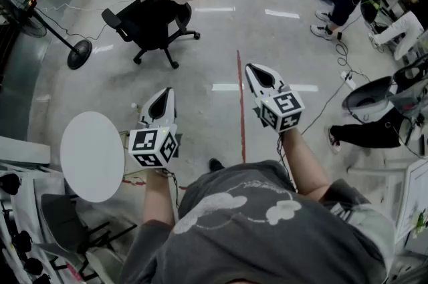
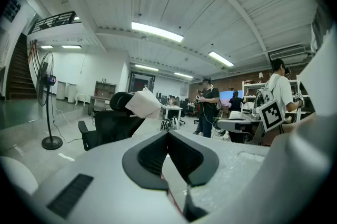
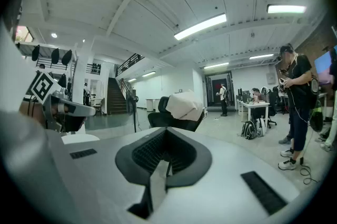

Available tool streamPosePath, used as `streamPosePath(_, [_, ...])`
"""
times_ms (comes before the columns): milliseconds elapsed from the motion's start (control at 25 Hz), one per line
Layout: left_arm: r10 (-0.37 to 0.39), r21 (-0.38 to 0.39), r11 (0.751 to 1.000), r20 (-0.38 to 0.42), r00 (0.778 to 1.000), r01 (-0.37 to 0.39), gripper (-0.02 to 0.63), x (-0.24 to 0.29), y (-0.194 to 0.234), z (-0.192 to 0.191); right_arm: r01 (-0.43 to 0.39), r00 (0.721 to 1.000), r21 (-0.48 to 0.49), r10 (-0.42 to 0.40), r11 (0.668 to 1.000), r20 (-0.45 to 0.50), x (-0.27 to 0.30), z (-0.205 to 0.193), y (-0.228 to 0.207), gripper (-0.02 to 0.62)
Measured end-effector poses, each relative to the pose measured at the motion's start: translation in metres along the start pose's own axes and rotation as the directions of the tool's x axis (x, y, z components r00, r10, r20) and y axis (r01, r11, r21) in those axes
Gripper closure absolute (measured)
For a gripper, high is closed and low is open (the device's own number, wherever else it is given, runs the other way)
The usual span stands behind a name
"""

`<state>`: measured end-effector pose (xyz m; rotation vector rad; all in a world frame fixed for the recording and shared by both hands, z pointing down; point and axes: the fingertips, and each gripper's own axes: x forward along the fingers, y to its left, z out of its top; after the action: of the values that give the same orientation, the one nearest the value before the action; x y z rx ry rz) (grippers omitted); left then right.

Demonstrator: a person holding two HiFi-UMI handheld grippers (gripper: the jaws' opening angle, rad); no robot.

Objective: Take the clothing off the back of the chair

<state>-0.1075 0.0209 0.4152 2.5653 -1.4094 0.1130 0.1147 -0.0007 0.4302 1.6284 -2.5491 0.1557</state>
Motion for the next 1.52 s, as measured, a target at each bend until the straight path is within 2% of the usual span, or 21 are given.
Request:
streamPosePath(400, [-0.007,-0.004,1.000,0.013,1.000,0.007,0.606,-0.011,-0.009,0.002,-0.015,1.000,0.006,0.015,1.000,0.000,-0.009,0.001,0.007,0.603])
streamPosePath(720, [-0.002,-0.011,1.000,0.043,0.999,0.002,0.606,-0.012,0.014,0.006,-0.022,0.999,0.022,0.022,1.000,0.031,0.020,0.016,0.006,0.603])
streamPosePath(920, [-0.016,-0.062,0.998,0.056,0.998,0.020,0.606,-0.008,0.029,0.005,-0.041,0.998,0.039,0.040,0.998,0.043,0.031,0.009,0.021,0.603])
streamPosePath(1240, [0.021,-0.105,0.994,0.004,1.000,-0.021,0.606,0.010,0.060,-0.010,0.019,1.000,0.125,-0.020,0.992,0.008,0.052,-0.010,-0.009,0.603])
streamPosePath(1520, [0.065,-0.101,0.993,-0.007,0.998,-0.065,0.606,0.062,0.102,0.002,0.004,1.000,0.150,-0.009,0.989,0.030,0.122,-0.007,-0.041,0.603])
